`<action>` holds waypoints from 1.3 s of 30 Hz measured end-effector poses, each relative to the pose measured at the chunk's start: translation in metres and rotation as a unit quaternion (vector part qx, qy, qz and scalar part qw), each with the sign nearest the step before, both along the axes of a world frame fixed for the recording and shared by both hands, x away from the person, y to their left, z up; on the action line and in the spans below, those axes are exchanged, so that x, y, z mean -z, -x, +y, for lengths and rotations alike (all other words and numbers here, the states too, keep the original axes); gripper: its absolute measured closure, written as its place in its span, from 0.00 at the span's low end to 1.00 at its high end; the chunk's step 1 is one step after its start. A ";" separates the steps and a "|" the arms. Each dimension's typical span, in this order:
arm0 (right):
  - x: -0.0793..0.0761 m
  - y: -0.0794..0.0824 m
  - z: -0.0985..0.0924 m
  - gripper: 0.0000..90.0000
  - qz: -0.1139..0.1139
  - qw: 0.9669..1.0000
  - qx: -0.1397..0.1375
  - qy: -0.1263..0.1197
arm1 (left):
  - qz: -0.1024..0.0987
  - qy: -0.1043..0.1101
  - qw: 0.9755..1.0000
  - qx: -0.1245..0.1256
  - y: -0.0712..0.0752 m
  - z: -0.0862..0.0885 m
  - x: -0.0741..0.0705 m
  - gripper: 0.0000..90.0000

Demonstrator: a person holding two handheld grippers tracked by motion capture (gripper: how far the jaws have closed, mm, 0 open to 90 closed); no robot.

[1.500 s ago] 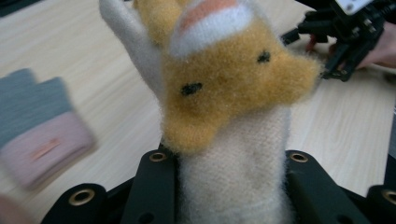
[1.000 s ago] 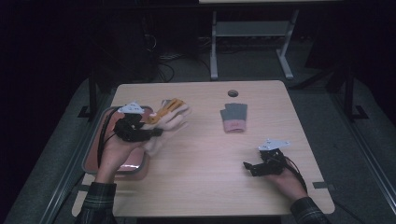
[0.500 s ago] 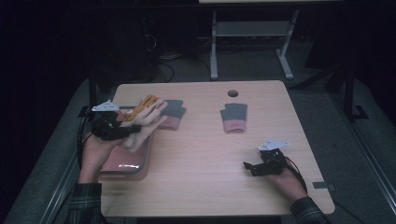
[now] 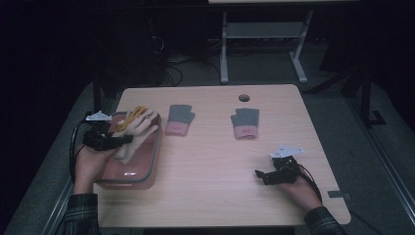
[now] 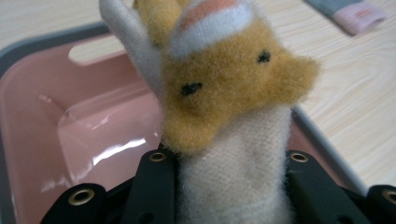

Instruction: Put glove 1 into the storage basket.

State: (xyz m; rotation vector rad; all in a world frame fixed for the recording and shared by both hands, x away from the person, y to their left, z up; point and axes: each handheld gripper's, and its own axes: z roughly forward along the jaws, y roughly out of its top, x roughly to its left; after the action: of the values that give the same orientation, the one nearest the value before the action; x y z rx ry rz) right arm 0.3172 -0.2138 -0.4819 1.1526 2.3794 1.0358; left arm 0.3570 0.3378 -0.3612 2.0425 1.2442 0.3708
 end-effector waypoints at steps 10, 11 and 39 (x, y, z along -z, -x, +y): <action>0.000 0.000 0.000 0.12 -0.003 1.000 -0.005 0.002 | 0.028 -0.018 0.999 -0.006 -0.009 0.000 0.020 0.75; 0.000 0.000 0.000 0.12 -0.003 1.000 -0.005 0.002 | 0.033 -0.020 0.999 -0.005 -0.010 -0.001 0.022 0.75; 0.000 0.000 0.001 0.12 -0.002 1.000 -0.008 0.002 | 0.119 -0.068 0.991 0.004 -0.030 -0.006 0.063 0.70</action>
State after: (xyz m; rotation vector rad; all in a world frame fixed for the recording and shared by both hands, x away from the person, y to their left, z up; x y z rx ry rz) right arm 0.3176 -0.2127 -0.4821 1.1312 2.3891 1.0364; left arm 0.3867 0.3321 -0.4239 2.2583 1.3838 0.2178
